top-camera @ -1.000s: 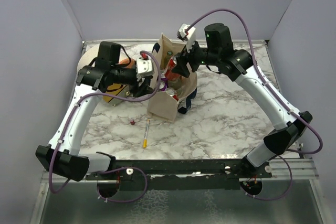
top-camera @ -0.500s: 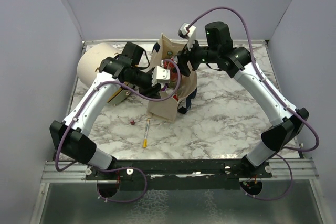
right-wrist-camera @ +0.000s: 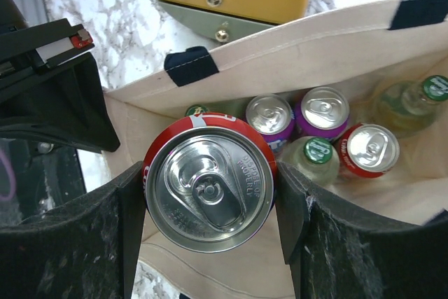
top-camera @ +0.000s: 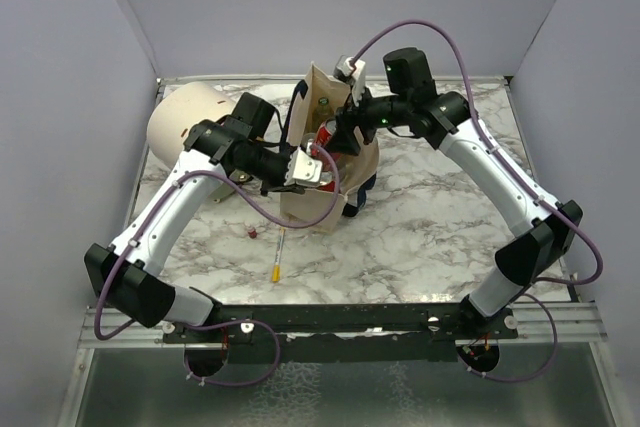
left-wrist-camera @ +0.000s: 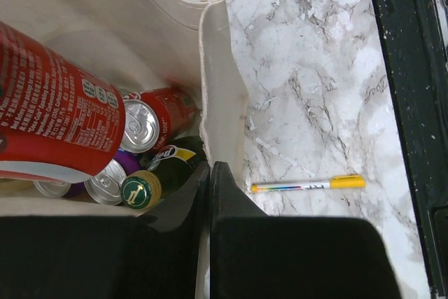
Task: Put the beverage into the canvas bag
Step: Place the drink in the canvas bag.
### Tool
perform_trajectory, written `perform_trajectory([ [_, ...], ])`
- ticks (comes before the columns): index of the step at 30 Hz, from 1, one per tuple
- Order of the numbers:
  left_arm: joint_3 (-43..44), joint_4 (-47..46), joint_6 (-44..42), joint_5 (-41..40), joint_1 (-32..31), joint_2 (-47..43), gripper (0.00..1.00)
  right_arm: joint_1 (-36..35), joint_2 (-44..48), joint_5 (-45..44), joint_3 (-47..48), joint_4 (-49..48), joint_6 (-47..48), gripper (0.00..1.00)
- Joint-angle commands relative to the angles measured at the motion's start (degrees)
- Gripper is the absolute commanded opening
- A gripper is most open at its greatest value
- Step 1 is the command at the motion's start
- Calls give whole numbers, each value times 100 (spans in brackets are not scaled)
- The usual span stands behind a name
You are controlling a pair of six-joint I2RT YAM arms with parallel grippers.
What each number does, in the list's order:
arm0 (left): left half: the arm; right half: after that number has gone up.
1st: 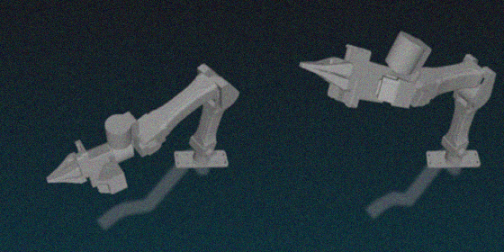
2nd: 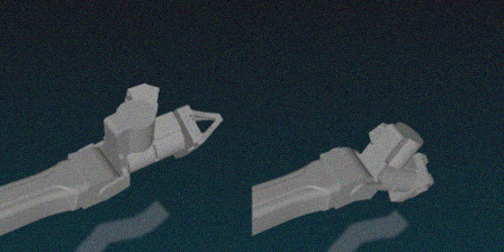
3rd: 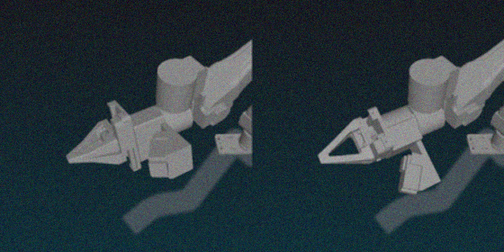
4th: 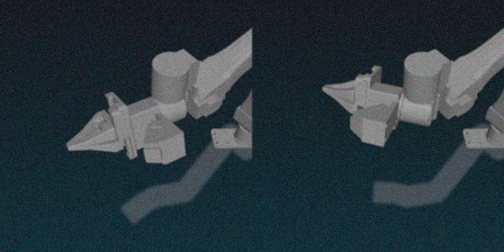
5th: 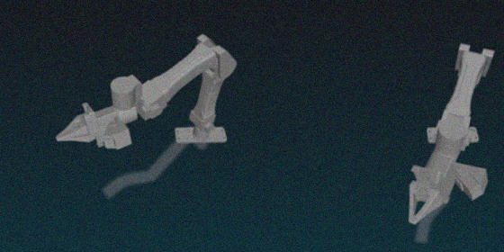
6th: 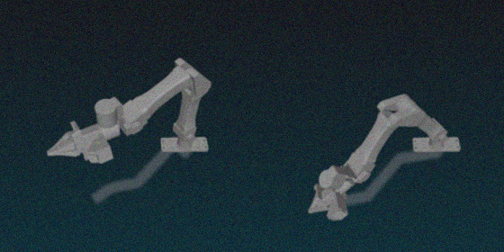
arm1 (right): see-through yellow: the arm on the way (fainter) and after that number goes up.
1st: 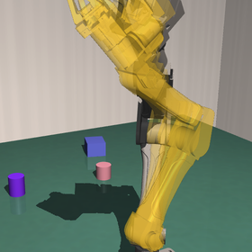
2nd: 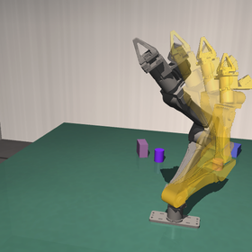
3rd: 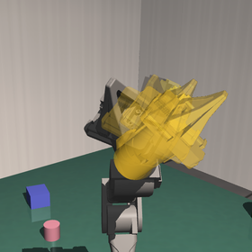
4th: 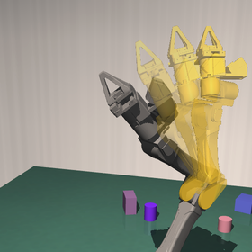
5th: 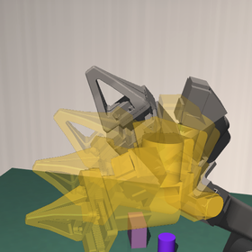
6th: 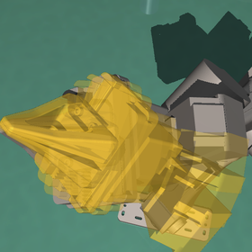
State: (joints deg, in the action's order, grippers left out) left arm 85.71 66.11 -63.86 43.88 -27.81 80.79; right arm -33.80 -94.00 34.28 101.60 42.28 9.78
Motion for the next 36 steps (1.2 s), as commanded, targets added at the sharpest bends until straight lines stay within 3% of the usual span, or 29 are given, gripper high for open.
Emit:
perform_trajectory([
  [1,-186,318,-658,433,-92,-400,0,-12,-101,966,94,-215,167,1],
  [16,-248,501,-1155,305,-105,-392,0,-66,-1028,2600,233,818,1029,1],
  [36,7,-87,-310,549,-60,-450,0,-462,-1186,1938,-403,889,1088,1],
])
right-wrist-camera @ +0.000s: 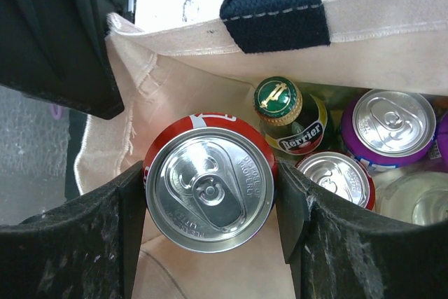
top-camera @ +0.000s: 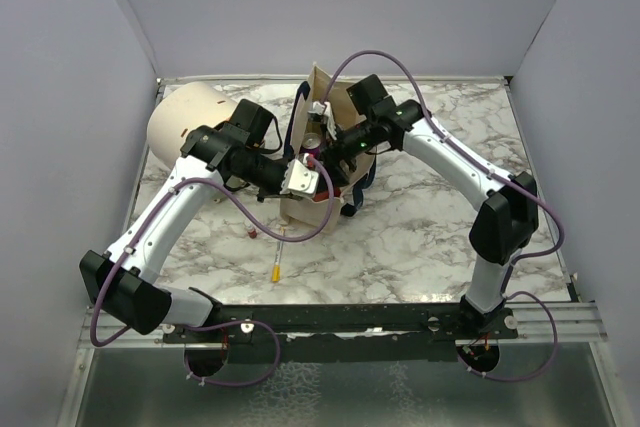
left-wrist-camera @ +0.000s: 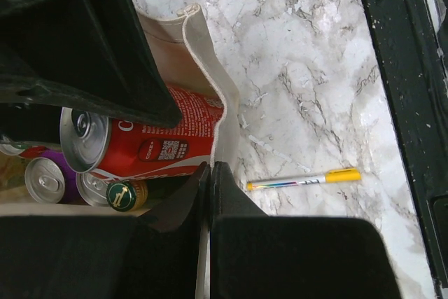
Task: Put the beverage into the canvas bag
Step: Place the drink in the canvas bag.
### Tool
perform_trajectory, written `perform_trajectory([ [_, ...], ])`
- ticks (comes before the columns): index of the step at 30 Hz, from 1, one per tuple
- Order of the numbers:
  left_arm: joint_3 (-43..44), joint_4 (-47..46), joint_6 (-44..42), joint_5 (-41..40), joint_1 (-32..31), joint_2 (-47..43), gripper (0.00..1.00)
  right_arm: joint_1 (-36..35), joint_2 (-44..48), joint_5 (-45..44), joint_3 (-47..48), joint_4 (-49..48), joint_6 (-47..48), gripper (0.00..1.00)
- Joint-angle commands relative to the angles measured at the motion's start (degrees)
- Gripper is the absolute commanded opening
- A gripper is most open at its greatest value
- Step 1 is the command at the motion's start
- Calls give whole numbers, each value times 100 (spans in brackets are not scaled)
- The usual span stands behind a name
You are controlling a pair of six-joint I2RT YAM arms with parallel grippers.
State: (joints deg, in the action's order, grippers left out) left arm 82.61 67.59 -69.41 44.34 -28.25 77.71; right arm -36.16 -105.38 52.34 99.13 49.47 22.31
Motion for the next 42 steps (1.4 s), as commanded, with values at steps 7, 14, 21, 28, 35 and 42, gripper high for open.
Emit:
perform_trajectory([
  [7,275,-294,344,552,17,-210,0,-354,-87,-113,-412,41,-157,1],
  [14,195,-412,595,574,113,-262,0,-466,-108,-364,-600,-197,-191,1],
  [21,69,-435,672,673,200,-387,0,-601,-91,-908,-793,-472,-256,2],
  [28,-25,-451,648,682,265,-424,0,-737,-169,-1222,-989,-511,-212,6],
  [35,-55,-361,538,797,297,-421,0,-798,-143,-1487,-1237,-718,-155,9],
  [42,-160,-364,535,827,316,-454,0,-925,-87,-1777,-1576,-989,-104,16],
])
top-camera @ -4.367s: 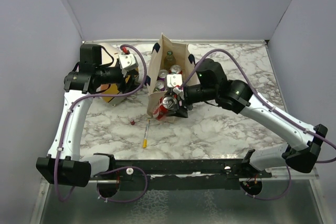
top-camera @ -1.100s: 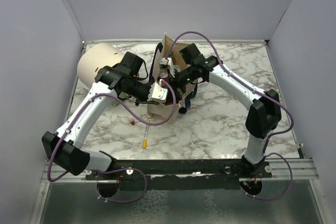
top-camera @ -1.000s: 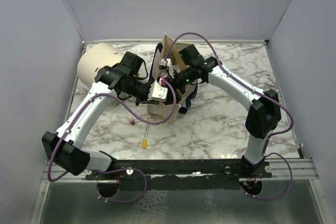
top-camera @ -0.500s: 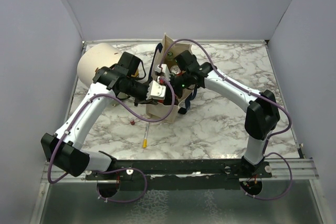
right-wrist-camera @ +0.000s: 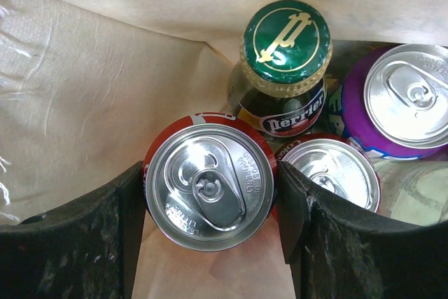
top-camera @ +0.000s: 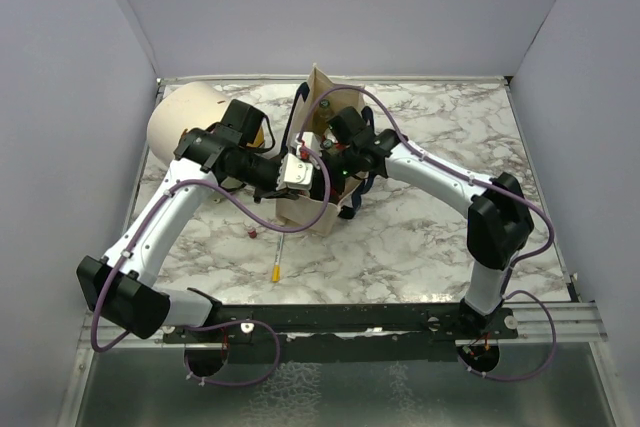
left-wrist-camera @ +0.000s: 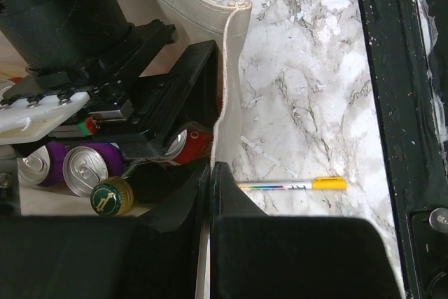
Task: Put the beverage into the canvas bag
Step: Place the drink in the canvas bag.
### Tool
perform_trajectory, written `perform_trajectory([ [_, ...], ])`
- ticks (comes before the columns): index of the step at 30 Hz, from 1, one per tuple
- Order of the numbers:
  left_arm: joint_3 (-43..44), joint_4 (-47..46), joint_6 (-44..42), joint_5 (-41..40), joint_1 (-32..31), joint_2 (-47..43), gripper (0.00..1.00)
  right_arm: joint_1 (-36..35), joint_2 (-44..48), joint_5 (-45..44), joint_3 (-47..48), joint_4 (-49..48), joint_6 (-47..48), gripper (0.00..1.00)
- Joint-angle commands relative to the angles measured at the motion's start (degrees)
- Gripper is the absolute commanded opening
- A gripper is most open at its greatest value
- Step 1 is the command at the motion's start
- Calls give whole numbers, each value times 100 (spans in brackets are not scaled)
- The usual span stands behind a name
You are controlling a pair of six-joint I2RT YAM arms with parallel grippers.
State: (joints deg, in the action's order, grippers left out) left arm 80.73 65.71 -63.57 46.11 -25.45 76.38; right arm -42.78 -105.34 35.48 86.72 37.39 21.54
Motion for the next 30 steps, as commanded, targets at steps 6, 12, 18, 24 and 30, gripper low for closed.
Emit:
perform_trajectory([
  [6,-118,-84,-235,658,46,-375,0,-274,-154,-223,-468,148,19,22],
  [12,-278,125,-619,680,70,-487,0,-273,-232,-20,-313,328,115,32],
  [18,-533,313,-998,554,76,-545,0,-264,-253,396,2,493,203,41],
  [24,-699,407,-1218,465,73,-590,0,-240,-309,585,109,618,347,49],
  [30,-673,403,-1228,504,71,-529,0,-179,-351,675,271,773,378,57],
])
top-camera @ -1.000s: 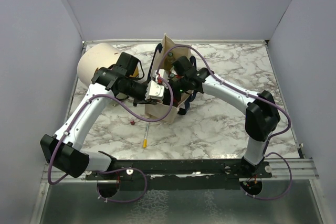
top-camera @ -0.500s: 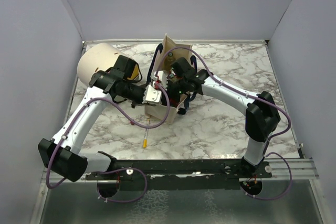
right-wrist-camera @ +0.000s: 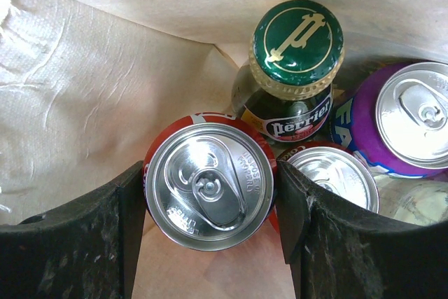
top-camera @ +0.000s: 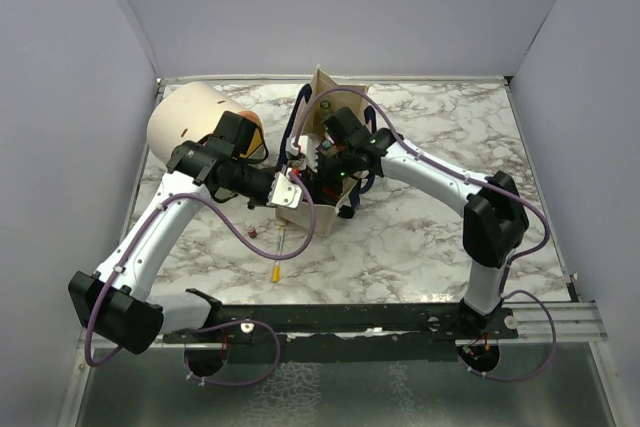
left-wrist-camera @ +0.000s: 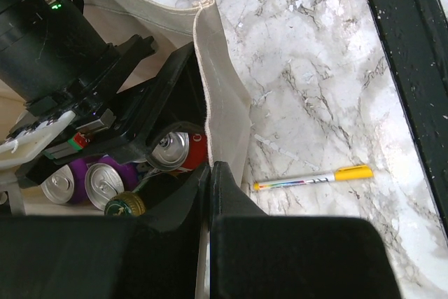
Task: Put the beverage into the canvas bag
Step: Place the drink in the canvas bag.
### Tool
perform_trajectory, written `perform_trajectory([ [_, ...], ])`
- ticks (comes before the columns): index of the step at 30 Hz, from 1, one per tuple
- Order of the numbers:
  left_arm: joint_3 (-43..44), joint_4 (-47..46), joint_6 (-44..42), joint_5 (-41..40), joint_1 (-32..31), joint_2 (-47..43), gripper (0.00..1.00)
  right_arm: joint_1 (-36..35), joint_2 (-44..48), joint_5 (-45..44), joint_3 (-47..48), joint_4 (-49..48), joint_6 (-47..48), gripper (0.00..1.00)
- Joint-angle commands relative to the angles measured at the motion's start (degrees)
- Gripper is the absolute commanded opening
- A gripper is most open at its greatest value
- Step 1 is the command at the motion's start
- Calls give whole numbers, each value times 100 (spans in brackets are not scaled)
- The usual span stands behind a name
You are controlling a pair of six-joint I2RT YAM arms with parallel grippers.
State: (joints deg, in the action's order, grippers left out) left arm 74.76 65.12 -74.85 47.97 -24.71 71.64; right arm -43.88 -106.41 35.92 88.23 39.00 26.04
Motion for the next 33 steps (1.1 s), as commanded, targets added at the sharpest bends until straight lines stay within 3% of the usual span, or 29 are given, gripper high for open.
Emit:
perform_trajectory([
  [1,-64,462,-104,324,-3,-47,0,-54,-248,640,163,638,-72,58],
  [13,33,436,-115,254,-1,51,0,138,-393,1119,569,939,37,62],
  [33,181,371,-164,250,0,185,0,325,-436,1562,882,1084,40,82],
])
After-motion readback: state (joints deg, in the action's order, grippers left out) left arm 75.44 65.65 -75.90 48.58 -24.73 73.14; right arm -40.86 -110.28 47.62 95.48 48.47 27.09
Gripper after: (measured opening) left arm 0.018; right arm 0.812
